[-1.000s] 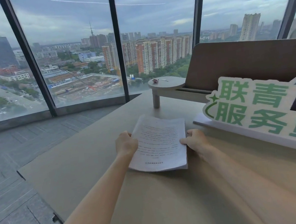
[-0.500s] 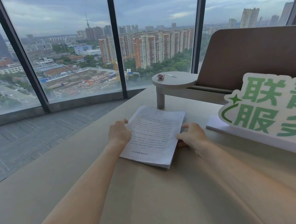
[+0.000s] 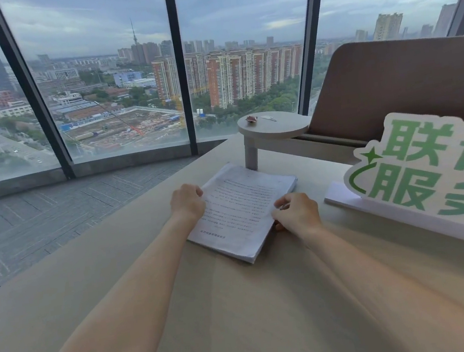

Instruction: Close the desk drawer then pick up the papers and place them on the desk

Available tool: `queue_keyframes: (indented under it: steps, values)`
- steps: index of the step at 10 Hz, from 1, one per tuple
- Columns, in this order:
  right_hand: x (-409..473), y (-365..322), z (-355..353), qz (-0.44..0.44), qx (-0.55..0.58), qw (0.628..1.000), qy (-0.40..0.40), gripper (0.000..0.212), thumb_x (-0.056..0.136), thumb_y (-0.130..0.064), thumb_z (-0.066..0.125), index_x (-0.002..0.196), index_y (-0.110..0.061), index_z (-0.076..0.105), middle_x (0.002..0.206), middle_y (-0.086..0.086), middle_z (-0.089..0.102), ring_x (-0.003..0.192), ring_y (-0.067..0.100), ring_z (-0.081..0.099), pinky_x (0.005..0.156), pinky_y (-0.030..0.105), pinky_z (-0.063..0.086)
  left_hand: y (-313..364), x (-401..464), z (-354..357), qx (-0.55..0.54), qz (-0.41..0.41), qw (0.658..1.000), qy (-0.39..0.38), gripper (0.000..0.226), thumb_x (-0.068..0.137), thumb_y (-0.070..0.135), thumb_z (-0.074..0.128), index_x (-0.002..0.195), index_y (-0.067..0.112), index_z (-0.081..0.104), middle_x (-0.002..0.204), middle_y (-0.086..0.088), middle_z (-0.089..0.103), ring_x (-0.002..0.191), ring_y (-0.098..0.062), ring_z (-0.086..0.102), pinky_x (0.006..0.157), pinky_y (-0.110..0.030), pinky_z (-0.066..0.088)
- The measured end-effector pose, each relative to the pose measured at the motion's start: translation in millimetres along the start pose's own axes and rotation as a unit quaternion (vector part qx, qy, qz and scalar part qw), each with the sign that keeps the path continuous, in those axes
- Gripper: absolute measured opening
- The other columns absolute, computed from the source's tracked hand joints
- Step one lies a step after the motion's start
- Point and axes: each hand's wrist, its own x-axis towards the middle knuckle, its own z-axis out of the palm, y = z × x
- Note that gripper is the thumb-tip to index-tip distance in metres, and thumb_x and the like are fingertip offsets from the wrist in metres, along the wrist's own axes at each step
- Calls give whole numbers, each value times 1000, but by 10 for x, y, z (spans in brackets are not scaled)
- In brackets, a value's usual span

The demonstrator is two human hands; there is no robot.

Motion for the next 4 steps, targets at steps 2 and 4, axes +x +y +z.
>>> queue_keyframes:
  steps: [2,4]
  values:
    - [85,-15,-27,-50,-145,988,-27,17,82,-21,60,91,-16,73,92,6,74,90,26,67,77,30,55,-28,-13,20,54,24,998,-32,38,87,1,42,117,3,65,118,-21,66,113,-38,57,93,-37,47]
    - [126,10,-61,-56,-156,986,-34,30,86,-28,60,112,-16,67,107,6,69,106,27,62,83,30,47,-7,-66,-42,68,71,995,-15,45,88,4,45,132,8,56,122,-19,66,115,-36,59,96,-38,47]
